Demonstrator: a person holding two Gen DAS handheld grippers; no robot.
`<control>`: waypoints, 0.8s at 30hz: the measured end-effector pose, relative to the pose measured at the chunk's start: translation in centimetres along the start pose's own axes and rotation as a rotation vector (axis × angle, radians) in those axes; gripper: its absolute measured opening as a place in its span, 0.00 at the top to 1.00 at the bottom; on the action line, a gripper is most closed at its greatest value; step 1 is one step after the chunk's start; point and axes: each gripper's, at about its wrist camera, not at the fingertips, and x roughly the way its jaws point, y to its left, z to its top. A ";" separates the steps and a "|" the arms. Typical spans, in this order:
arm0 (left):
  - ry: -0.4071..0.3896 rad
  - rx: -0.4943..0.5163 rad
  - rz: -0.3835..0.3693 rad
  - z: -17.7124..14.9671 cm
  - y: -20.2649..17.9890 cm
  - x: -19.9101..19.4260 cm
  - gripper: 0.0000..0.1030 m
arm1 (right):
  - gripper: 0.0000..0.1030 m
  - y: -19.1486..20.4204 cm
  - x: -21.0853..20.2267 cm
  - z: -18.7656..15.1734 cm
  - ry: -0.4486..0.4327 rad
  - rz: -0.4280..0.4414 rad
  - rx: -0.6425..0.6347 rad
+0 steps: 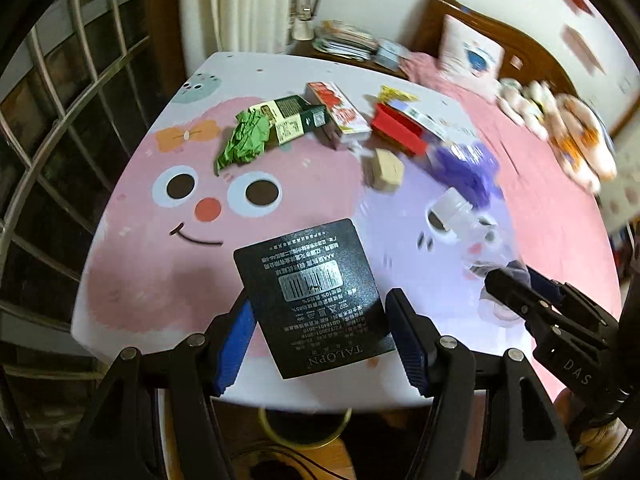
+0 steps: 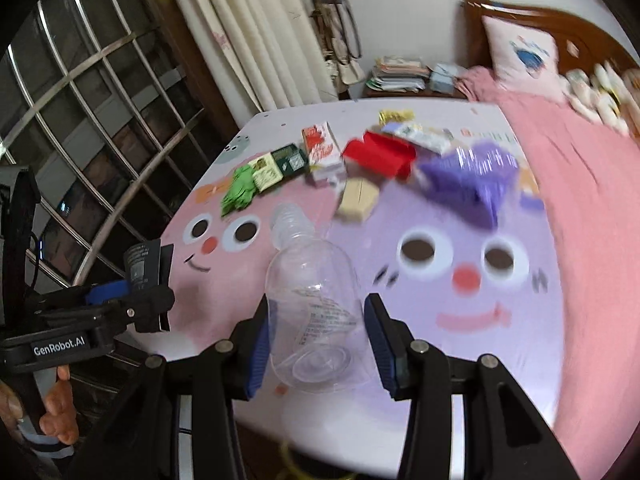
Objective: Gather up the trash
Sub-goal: 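Grasp the clear plastic bottle with the right tool while the left tool holds the black card, then carry the card and bottle over the bin and open both tools to drop them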
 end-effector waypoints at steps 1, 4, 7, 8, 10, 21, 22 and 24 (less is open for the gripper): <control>0.002 0.025 -0.010 -0.9 0.4 -0.7 0.38 | 0.57 0.5 -0.5 -1.2 -0.002 -0.003 0.022; 0.000 0.087 -0.033 -3.4 1.4 -2.5 0.38 | 0.57 2.3 -1.7 -4.9 0.004 -0.017 0.076; 0.004 0.134 -0.053 -5.9 2.3 -3.6 0.38 | 0.57 4.1 -2.7 -8.4 0.008 -0.032 0.104; 0.013 0.157 -0.060 -7.0 2.6 -3.9 0.38 | 0.57 4.8 -3.1 -9.6 0.008 -0.035 0.113; 0.033 0.186 -0.067 -8.6 2.9 -4.1 0.38 | 0.57 5.7 -3.8 -11.8 0.011 -0.039 0.131; 0.194 0.303 -0.100 -17.1 2.3 -1.6 0.38 | 0.57 5.4 -4.0 -20.5 0.130 -0.080 0.258; 0.212 0.307 -0.100 -17.9 2.1 -1.0 0.38 | 0.57 4.9 -3.5 -21.4 0.149 -0.079 0.279; 0.241 0.314 -0.100 -19.1 1.7 0.3 0.38 | 0.57 4.2 -2.7 -22.6 0.173 -0.079 0.305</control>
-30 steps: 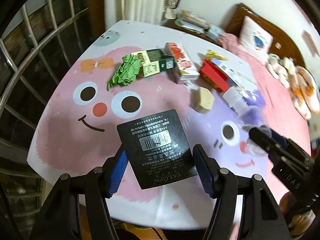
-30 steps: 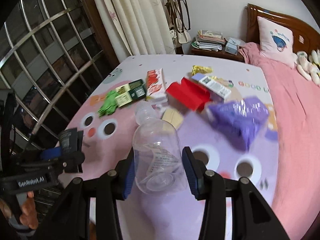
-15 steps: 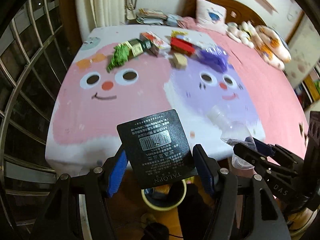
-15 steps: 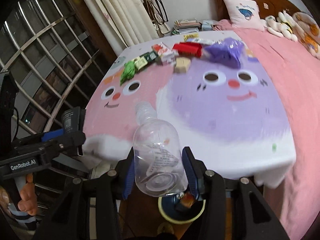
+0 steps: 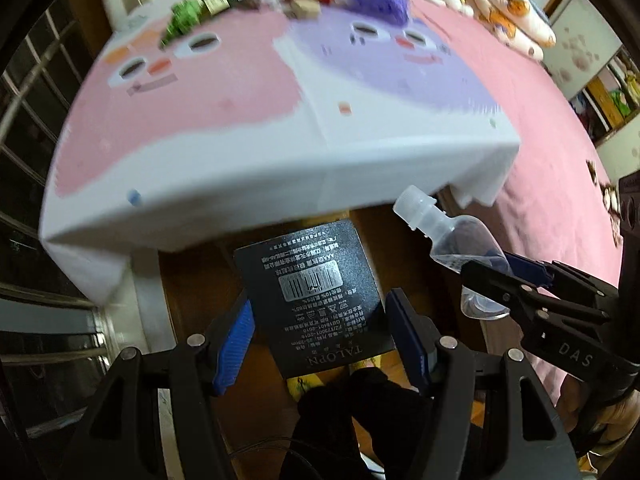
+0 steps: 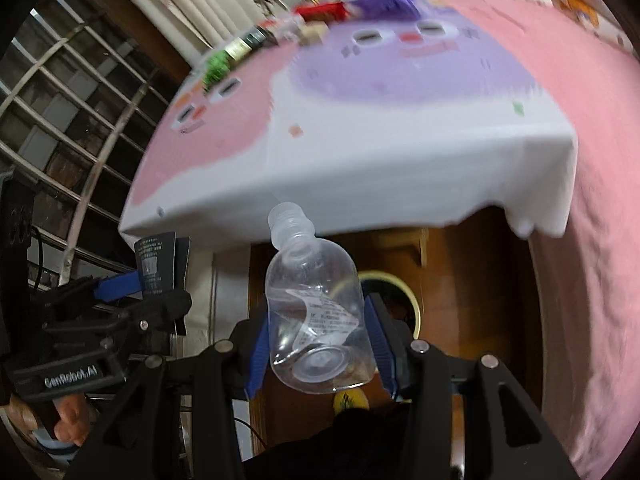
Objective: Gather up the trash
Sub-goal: 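Carry the card and bottle over the bin and open both tools to drop them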
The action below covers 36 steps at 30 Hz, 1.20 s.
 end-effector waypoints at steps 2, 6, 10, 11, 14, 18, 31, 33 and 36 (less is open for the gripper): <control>0.034 0.004 0.005 -0.7 -0.5 2.0 0.38 | 0.57 -1.3 1.9 -0.8 0.037 -0.002 0.035; 0.092 0.003 0.017 -2.0 -0.9 7.3 0.38 | 0.56 -3.8 6.5 -2.4 0.099 -0.004 0.079; 0.130 -0.011 0.029 -3.0 -1.0 14.0 0.38 | 0.56 -7.0 13.0 -4.3 0.160 -0.007 0.124; 0.131 -0.010 0.035 -3.3 -1.0 15.7 0.38 | 0.56 -7.6 14.3 -4.6 0.169 -0.008 0.131; 0.125 0.003 0.069 -3.9 -1.3 20.0 0.38 | 0.56 -9.6 18.7 -5.5 0.195 -0.013 0.159; 0.144 0.006 0.092 -4.6 -1.1 24.1 0.29 | 0.53 -11.4 23.6 -6.3 0.220 0.003 0.191; 0.099 -0.099 0.167 -4.6 2.5 24.9 0.07 | 0.42 -10.4 26.7 -6.5 0.238 0.046 0.157; 0.087 -0.109 0.170 -4.4 3.0 24.0 0.07 | 0.42 -10.1 26.4 -6.1 0.236 0.046 0.149; 0.063 -0.121 0.179 -4.1 3.2 22.1 0.07 | 0.42 -9.2 25.0 -5.5 0.230 0.049 0.130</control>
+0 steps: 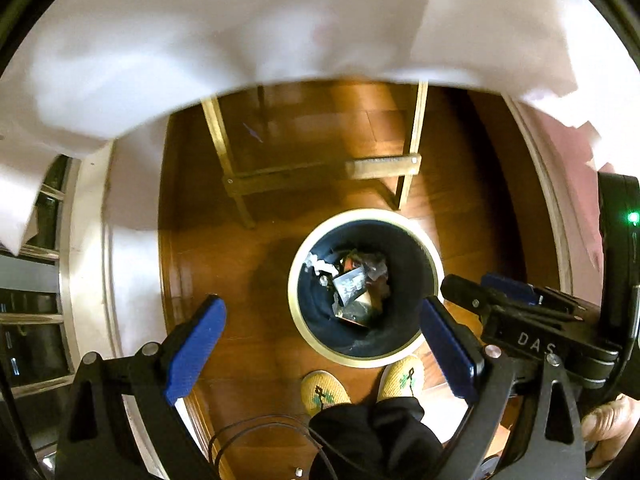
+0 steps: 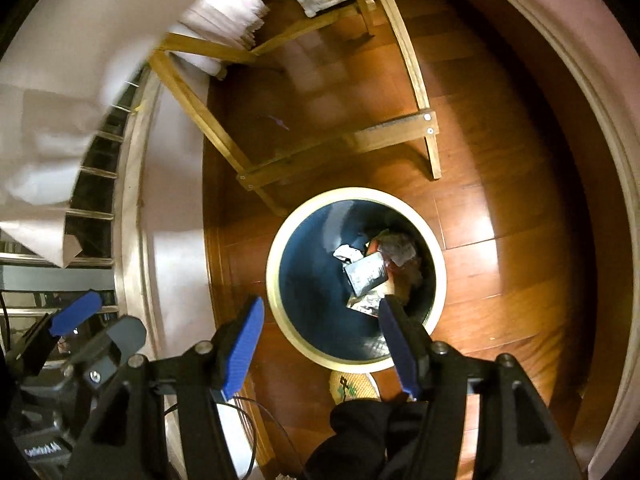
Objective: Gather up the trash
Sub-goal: 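Carry the card and bottle over the bin and open both tools to drop them, then raise both tools back toward the table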
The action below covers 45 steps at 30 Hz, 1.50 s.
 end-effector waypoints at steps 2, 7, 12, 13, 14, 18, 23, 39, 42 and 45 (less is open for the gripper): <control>-0.017 -0.008 0.000 0.2 0.4 -1.4 0.07 | 0.42 0.9 -1.2 0.0 -0.006 0.000 -0.021; -0.068 -0.043 -0.005 1.3 0.7 -6.0 0.07 | 0.42 3.0 -4.8 0.3 -0.026 -0.002 -0.076; -0.106 -0.064 0.005 2.5 0.7 -10.3 0.07 | 0.42 4.5 -8.9 0.5 -0.058 0.012 -0.110; -0.112 -0.068 0.005 2.7 0.7 -11.1 0.07 | 0.42 4.8 -10.0 0.6 -0.063 0.015 -0.116; -0.123 -0.072 0.003 3.0 0.7 -12.4 0.07 | 0.42 5.0 -10.6 0.7 -0.065 0.020 -0.119; -0.168 -0.067 0.003 4.0 0.1 -16.6 0.07 | 0.42 6.3 -14.0 0.8 -0.076 0.042 -0.143; -0.225 -0.066 0.001 5.0 -0.5 -21.9 0.07 | 0.42 8.2 -18.4 1.4 -0.098 0.069 -0.191; -0.409 -0.150 0.081 7.5 -0.6 -35.2 0.07 | 0.42 12.7 -30.6 4.6 -0.278 0.180 -0.359; -0.420 -0.163 0.085 8.3 -0.5 -36.2 0.07 | 0.42 13.3 -31.5 5.5 -0.296 0.191 -0.381; -0.423 -0.168 0.093 9.2 -0.5 -36.6 0.07 | 0.42 14.0 -32.2 6.7 -0.312 0.193 -0.397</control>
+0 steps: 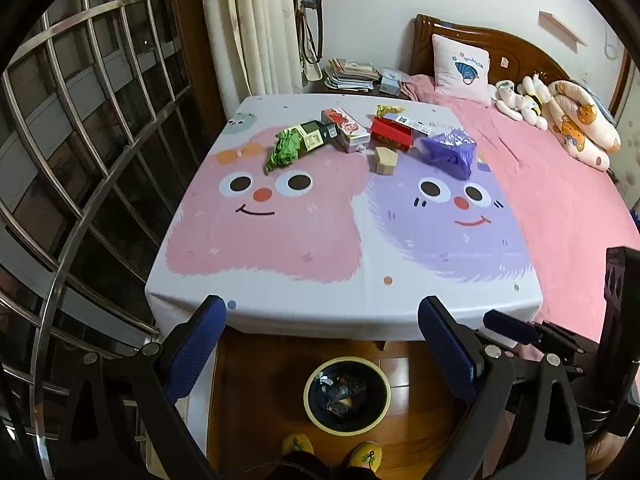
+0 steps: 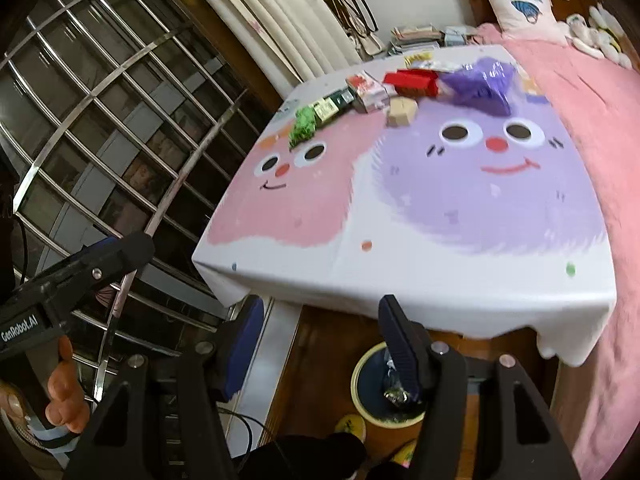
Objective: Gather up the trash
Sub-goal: 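Raise both tools back toward the table, then grasp the green crumpled glove with the left tool while the right tool grasps the green carton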
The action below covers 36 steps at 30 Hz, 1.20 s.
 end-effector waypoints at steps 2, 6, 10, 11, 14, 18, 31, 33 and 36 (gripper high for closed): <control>-0.001 0.003 0.003 0.7 0.0 0.2 0.07 | 0.42 0.0 0.0 1.0 -0.009 0.004 -0.003; -0.004 -0.003 -0.002 2.7 0.4 1.5 0.07 | 0.42 0.1 0.5 2.9 -0.027 -0.019 -0.017; 0.005 -0.019 -0.020 5.3 1.6 3.9 0.07 | 0.42 -0.4 1.6 4.8 -0.028 -0.042 -0.001; 0.008 -0.022 -0.025 6.1 1.9 4.6 0.07 | 0.42 -0.5 2.1 5.5 -0.028 -0.056 0.005; 0.015 -0.017 -0.040 8.5 3.1 6.9 0.07 | 0.42 -0.7 3.6 7.3 -0.029 -0.077 0.024; 0.042 0.009 -0.069 12.7 5.2 11.7 0.07 | 0.42 -0.9 6.4 10.3 -0.042 -0.114 0.090; 0.219 0.092 -0.148 22.7 10.1 29.6 0.08 | 0.42 -1.5 17.6 19.0 -0.057 -0.190 0.353; 0.245 0.103 -0.158 23.2 10.1 31.9 0.10 | 0.42 -1.8 19.4 20.0 -0.048 -0.202 0.382; 0.293 0.115 -0.174 23.4 10.1 35.0 0.15 | 0.42 -2.3 21.4 21.1 -0.038 -0.210 0.411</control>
